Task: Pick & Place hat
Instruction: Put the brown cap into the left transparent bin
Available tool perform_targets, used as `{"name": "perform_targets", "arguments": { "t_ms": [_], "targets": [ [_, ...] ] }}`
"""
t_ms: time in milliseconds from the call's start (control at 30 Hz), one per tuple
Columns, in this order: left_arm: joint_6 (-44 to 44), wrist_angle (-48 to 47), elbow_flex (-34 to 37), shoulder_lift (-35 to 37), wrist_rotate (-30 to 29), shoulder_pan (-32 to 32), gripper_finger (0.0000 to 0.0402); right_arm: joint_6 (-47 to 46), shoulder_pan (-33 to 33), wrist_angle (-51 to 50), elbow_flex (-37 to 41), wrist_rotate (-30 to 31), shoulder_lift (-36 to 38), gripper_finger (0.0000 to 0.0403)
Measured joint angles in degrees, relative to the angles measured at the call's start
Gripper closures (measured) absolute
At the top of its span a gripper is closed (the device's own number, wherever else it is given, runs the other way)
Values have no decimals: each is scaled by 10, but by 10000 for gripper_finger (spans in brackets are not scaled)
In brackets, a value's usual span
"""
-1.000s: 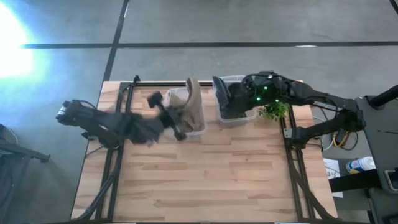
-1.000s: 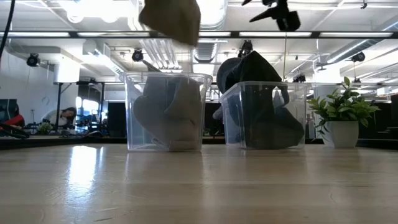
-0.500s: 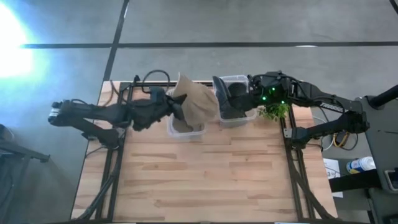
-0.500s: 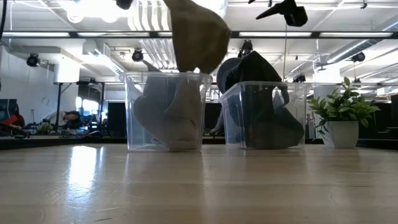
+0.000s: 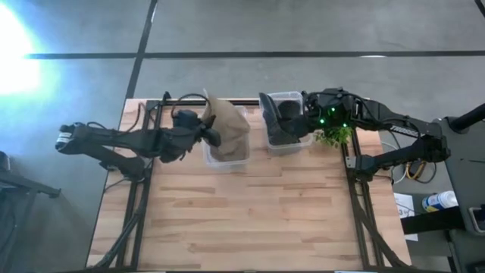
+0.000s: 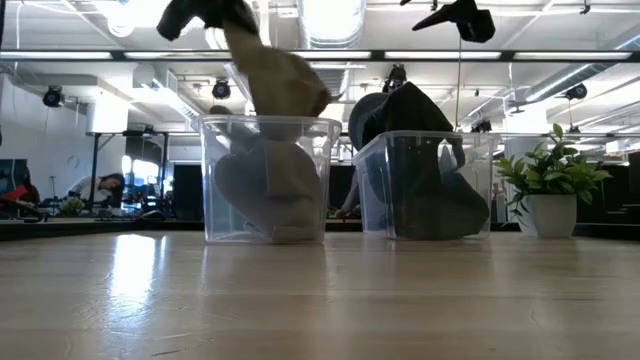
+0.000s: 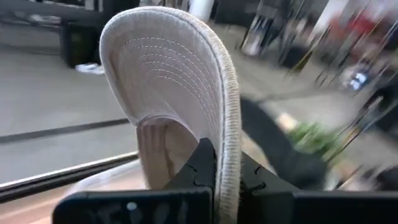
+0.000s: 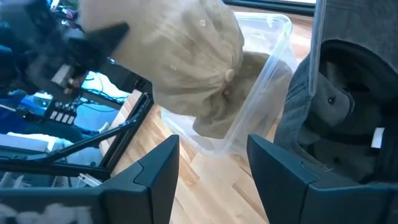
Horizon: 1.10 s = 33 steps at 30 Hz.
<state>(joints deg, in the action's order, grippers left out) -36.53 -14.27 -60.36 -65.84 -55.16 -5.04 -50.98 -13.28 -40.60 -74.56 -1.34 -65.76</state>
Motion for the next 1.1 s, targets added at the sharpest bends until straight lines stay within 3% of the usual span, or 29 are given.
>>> {"name": "perform_targets", "arguments": {
  "t_ms": [167, 700, 967, 1100],
  "targets": [
    [-43, -118, -9, -42, 45, 1, 392, 7, 0, -13, 0, 0, 0, 218],
    [-81, -8, -1, -240, 169, 34, 392, 3, 0, -12, 1, 0, 0, 218],
    [-97, 127, 48, -243, 183, 37, 391, 0, 0, -41, 1, 0, 0, 218],
    [-101, 124, 65, -223, 191, 36, 369, 2, 0, -47, 1, 0, 0, 218]
  ]
}}
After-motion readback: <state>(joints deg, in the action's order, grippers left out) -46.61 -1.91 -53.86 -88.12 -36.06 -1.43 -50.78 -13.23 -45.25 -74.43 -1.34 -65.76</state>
